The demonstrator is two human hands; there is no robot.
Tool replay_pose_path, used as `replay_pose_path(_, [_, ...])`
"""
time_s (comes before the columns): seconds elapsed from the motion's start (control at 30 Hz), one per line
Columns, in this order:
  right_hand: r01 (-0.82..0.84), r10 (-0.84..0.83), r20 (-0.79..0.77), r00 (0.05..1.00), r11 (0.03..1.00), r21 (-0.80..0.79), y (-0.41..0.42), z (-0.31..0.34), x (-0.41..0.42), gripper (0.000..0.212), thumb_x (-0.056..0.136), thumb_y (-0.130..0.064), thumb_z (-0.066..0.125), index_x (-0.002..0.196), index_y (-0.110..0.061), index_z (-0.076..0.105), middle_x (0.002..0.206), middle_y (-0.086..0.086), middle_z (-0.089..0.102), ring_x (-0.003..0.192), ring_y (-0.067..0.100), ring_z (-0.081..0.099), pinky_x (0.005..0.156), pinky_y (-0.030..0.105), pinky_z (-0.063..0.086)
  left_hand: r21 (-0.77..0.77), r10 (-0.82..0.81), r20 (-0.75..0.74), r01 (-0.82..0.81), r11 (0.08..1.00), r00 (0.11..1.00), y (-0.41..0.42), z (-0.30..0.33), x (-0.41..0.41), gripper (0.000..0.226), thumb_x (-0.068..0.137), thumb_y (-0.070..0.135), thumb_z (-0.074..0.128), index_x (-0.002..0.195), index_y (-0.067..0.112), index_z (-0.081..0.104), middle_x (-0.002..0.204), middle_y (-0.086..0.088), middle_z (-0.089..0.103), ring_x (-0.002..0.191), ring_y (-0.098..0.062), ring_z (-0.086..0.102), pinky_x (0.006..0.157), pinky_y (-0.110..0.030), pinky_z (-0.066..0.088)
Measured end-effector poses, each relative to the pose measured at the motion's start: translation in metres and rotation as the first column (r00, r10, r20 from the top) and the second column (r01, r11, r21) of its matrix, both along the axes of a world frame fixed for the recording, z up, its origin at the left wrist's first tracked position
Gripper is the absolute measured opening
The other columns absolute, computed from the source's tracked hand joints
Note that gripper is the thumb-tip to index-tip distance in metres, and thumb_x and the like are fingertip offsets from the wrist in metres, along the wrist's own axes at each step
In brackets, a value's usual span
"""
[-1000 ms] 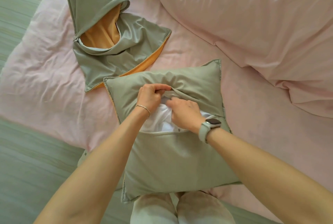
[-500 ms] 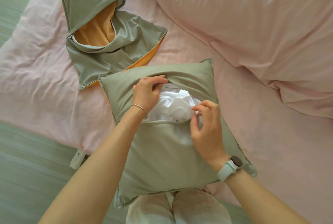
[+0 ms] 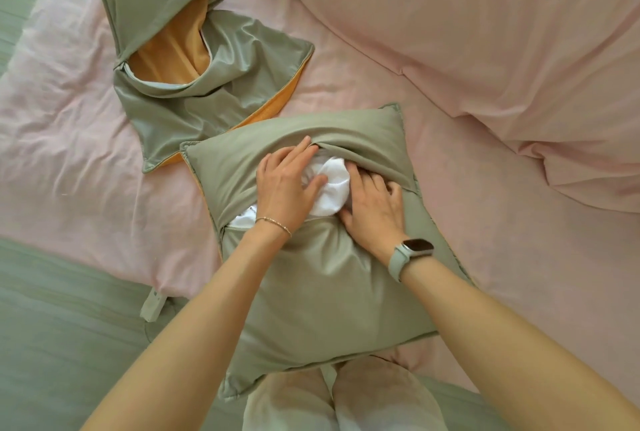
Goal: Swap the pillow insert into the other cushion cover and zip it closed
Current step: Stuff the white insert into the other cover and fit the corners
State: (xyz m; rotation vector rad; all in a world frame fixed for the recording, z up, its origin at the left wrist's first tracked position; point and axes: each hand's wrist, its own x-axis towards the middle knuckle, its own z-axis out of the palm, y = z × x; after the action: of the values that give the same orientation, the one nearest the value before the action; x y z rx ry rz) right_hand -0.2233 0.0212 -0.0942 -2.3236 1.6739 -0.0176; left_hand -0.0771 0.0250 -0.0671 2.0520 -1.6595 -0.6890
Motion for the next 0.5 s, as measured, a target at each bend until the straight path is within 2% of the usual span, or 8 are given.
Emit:
replay_pose_path(0.1, [0.067, -0.068, 0.019, 0.998, 0.997, 0.039, -0.009, 0.0, 0.006, 0.023, 0.079, -0.012, 0.049, 0.1, -0.011, 0.059, 0.089, 0.01, 0.067, 0.088, 0.03, 0.059, 0.077, 0.04, 0.026, 0.014, 0.008, -0.012, -0.008, 1.0, 1.0, -0.002, -0.001, -0.002, 0.05, 0.075, 0.032, 0.056, 0.119, 0.012, 0.062, 0.134, -0.003, 0.054, 0.115, -0.029, 0.051, 0.103, -0.044, 0.03])
replay_pose_path(0.17, [0.126, -0.132, 0.091, 0.987, 0.99, 0.06, -0.01, 0.003, 0.005, 0.023, 0.07, -0.009, 0.041, 0.084, -0.01, 0.059, 0.074, 0.011, 0.067, 0.076, 0.031, 0.062, 0.071, 0.037, 0.022, 0.015, 0.005, 0.008, -0.005, 1.0, 1.0, -0.002, -0.002, -0.004, 0.05, 0.076, 0.034, 0.056, 0.121, 0.012, 0.061, 0.135, -0.003, 0.052, 0.117, -0.029, 0.05, 0.104, -0.045, 0.029])
replay_pose_path(0.27, [0.09, -0.128, 0.152, 0.98, 0.967, 0.238, -0.002, 0.007, -0.004, 0.042, 0.066, -0.016, 0.028, 0.094, -0.009, 0.058, 0.084, 0.018, 0.068, 0.083, 0.036, 0.059, 0.075, 0.035, 0.023, 0.091, 0.0, 0.04, -0.004, 0.996, 0.999, -0.003, -0.005, -0.005, 0.05, 0.084, 0.036, 0.061, 0.13, 0.017, 0.053, 0.143, 0.003, 0.042, 0.125, -0.023, 0.039, 0.109, -0.036, 0.018])
replay_pose_path(0.3, [0.064, -0.125, 0.191, 0.973, 0.953, 0.295, 0.001, 0.008, -0.009, 0.042, 0.066, -0.016, 0.026, 0.094, -0.007, 0.057, 0.087, 0.021, 0.067, 0.084, 0.039, 0.057, 0.074, 0.034, 0.023, 0.124, -0.008, 0.064, 0.0, 0.992, 0.998, -0.002, -0.008, -0.006, 0.05, 0.086, 0.035, 0.06, 0.132, 0.019, 0.05, 0.145, 0.006, 0.038, 0.128, -0.02, 0.035, 0.109, -0.032, 0.013])
replay_pose_path(0.37, [0.006, -0.134, 0.267, 0.954, 0.902, 0.433, 0.007, 0.013, -0.022, 0.029, 0.076, -0.013, 0.029, 0.088, -0.003, 0.053, 0.09, 0.022, 0.065, 0.085, 0.042, 0.055, 0.07, 0.035, 0.029, 0.178, -0.035, 0.095, 0.017, 0.984, 0.995, 0.002, -0.01, -0.008, 0.051, 0.087, 0.038, 0.058, 0.135, 0.022, 0.046, 0.148, 0.01, 0.034, 0.131, -0.017, 0.029, 0.109, -0.03, 0.007])
replay_pose_path(0.43, [-0.038, -0.177, 0.31, 0.934, 0.815, 0.578, 0.006, 0.016, -0.034, 0.015, 0.087, -0.006, 0.036, 0.084, -0.003, 0.051, 0.092, 0.019, 0.064, 0.088, 0.039, 0.056, 0.074, 0.042, 0.041, 0.195, -0.043, 0.082, 0.026, 0.98, 0.996, 0.004, -0.01, -0.012, 0.051, 0.088, 0.04, 0.057, 0.135, 0.024, 0.046, 0.148, 0.011, 0.034, 0.133, -0.016, 0.027, 0.11, -0.03, 0.005])
replay_pose_path(0.5, [-0.046, -0.247, 0.34, 0.907, 0.746, 0.664, -0.003, 0.018, -0.041, 0.015, 0.089, -0.006, 0.04, 0.081, -0.005, 0.052, 0.088, 0.013, 0.063, 0.089, 0.034, 0.057, 0.077, 0.043, 0.045, 0.2, -0.049, 0.059, 0.036, 0.979, 0.997, 0.002, -0.009, -0.012, 0.051, 0.088, 0.041, 0.057, 0.134, 0.024, 0.046, 0.147, 0.012, 0.034, 0.133, -0.015, 0.027, 0.11, -0.028, 0.005])
